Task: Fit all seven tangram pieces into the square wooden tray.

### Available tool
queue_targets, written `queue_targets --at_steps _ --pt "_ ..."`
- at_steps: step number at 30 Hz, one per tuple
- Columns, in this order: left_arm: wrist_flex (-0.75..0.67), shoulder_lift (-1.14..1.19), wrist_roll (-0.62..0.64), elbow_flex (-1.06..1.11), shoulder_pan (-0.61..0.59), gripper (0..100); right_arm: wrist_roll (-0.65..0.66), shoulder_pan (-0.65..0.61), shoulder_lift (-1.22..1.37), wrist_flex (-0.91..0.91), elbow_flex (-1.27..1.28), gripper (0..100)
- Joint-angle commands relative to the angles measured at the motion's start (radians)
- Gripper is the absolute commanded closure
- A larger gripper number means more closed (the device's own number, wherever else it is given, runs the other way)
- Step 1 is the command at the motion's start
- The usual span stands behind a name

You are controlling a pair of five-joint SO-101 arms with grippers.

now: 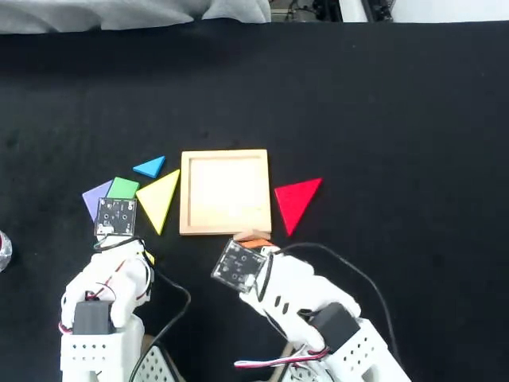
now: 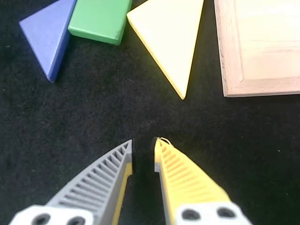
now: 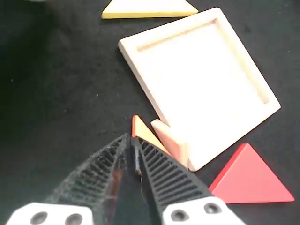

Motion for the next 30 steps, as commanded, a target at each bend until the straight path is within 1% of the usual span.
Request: queue_targets --at_steps 1,4,6,8,11,13,16,20,26,28,30 --pt "0.006 -0.002 -0.002 0.012 0.005 91 0.046 -0.008 -0.045 0.006 -0.002 98.6" --pt "0.006 -0.002 -0.002 0.012 0.005 91 0.068 0.031 -0.007 -0.003 -0.001 98.5" --pt "0.006 -0.002 -0.002 0.012 0.005 91 0.081 0.052 0.004 -0.014 -0.001 95.9" --pt "0.006 -0.002 -0.002 0.012 0.005 91 0.078 0.1 0.004 -0.069 -0.001 93.4" --pt "0.006 -0.002 -0.002 0.012 0.005 91 0.081 0.198 0.004 -0.121 -0.021 94.7" --pt "0.006 -0.002 -0.002 0.012 0.005 91 0.08 0.232 0.004 -0.155 -0.033 96.0" --pt "0.006 -0.002 -0.002 0.012 0.005 91 0.08 0.213 0.004 -0.163 0.001 97.9" --pt "0.006 -0.002 -0.002 0.012 0.005 91 0.08 0.173 0.018 -0.123 0.002 98.0" --pt "0.006 -0.002 -0.002 0.012 0.005 91 0.086 0.166 0.024 -0.095 0.002 97.9" --pt "0.006 -0.002 -0.002 0.012 0.005 91 0.081 0.166 0.024 -0.086 0.002 95.7" --pt "0.006 -0.002 -0.002 0.012 0.005 91 0.08 0.166 0.024 -0.087 0.002 91.2"
